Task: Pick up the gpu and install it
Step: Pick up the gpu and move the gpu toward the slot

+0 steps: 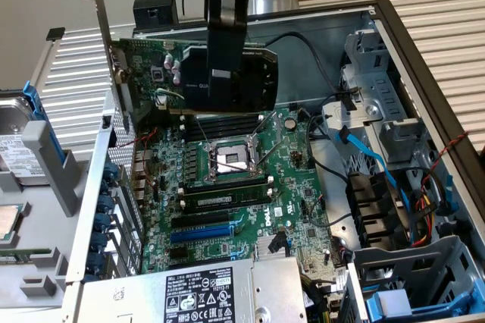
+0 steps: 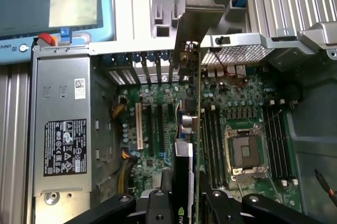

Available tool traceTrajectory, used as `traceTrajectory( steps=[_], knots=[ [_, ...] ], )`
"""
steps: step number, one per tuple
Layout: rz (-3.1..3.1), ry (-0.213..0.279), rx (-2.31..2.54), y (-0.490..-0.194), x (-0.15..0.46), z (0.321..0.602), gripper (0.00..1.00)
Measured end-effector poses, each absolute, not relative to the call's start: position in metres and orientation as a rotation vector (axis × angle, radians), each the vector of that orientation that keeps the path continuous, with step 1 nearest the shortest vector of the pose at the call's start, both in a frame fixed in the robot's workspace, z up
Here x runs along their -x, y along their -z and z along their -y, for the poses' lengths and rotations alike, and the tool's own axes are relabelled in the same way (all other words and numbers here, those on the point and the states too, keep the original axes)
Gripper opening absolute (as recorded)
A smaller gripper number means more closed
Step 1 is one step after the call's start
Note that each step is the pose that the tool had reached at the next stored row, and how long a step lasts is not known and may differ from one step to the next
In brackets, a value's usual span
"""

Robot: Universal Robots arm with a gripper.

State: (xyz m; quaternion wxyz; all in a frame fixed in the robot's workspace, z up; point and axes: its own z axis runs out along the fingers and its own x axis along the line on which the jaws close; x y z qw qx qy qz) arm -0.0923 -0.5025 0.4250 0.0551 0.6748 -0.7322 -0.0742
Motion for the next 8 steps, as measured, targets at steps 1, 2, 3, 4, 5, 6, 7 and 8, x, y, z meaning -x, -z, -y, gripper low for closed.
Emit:
traceTrajectory(
  steps=[1,2,3,4,5,6,7,8],
  knots=[
    [2.221,0.225,-2.051,-0.423,0.091,0.502,0.29],
    [2.219,0.225,-2.053,-0.421,0.090,0.502,0.29],
    [2.217,0.225,-2.055,-0.420,0.089,0.501,0.29],
    [2.215,0.225,-2.057,-0.418,0.089,0.500,0.29],
    [2.212,0.225,-2.059,-0.416,0.088,0.499,0.29],
    [2.210,0.224,-2.061,-0.414,0.088,0.498,0.29],
    [2.208,0.224,-2.063,-0.412,0.087,0.497,0.29],
    [2.206,0.224,-2.065,-0.411,0.086,0.496,0.29]
  ],
)
